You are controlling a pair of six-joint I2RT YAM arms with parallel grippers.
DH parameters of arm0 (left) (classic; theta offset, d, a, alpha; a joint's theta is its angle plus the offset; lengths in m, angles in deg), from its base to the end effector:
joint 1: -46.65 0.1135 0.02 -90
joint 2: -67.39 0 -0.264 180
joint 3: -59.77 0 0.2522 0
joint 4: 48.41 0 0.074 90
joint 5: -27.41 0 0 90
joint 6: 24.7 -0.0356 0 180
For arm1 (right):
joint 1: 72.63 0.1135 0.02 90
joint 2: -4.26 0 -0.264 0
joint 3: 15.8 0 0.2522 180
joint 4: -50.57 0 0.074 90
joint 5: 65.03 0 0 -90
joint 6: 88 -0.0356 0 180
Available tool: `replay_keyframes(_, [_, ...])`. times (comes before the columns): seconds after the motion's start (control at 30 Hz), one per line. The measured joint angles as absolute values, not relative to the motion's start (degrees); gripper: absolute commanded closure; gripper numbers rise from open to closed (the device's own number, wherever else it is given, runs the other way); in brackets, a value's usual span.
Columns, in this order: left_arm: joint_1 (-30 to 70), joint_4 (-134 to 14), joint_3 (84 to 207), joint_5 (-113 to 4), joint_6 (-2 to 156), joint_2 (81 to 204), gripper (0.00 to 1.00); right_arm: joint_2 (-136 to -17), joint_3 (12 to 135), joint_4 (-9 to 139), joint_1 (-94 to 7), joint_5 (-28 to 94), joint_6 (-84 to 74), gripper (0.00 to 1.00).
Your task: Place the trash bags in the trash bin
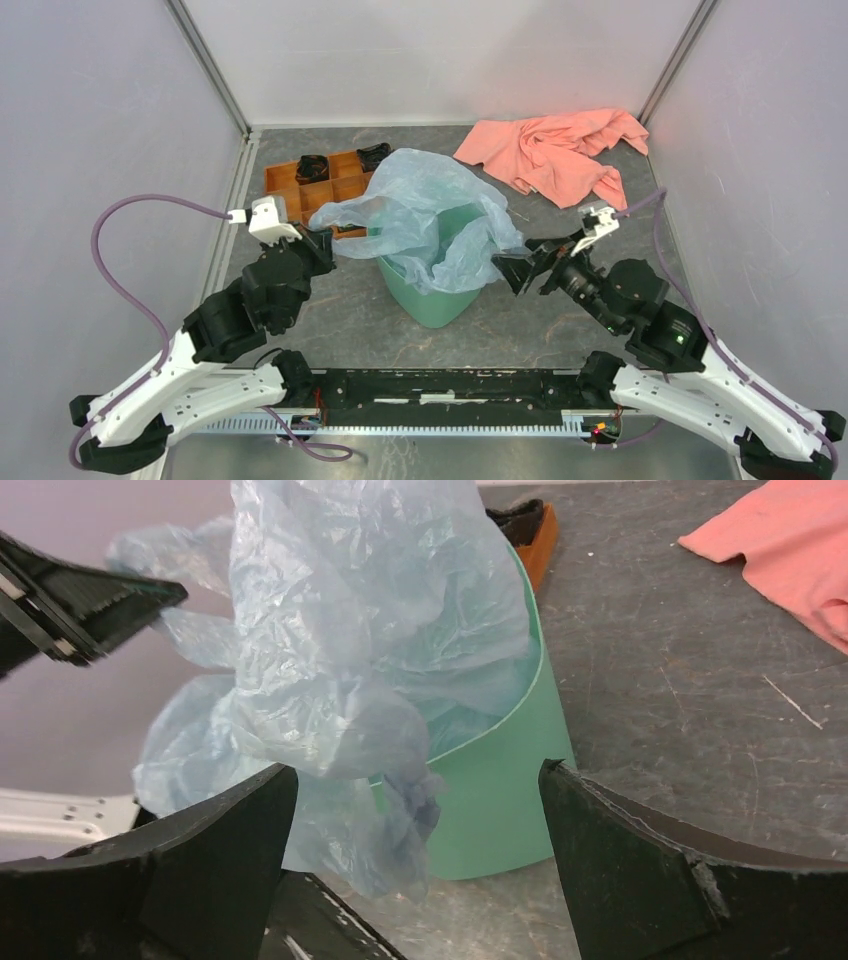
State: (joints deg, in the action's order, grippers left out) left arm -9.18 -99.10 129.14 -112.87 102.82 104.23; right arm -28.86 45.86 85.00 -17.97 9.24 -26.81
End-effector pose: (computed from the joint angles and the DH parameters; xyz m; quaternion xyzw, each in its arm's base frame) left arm 0.0863 -0.0783 0.3773 -0.1294 0.7634 -0.1503 0.6147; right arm 0.0820 0.0989 0.3671 -0.0752 0.7374 0.3659 0.5628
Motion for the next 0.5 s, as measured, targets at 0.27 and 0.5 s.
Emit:
replay_keyframes(0.27, [-9.2, -98.4, 128.9, -110.4, 102.8, 103.0, 0.96, -21.3, 43.6, 83.0, -18.0, 12.7, -34.3, 0.02])
replay_keyframes(0.5, [-9.2, -98.0, 128.8, -109.9, 102.8, 102.6, 0.96, -22.7, 39.0, 80.9, -18.0, 19.8, -40.9, 0.02])
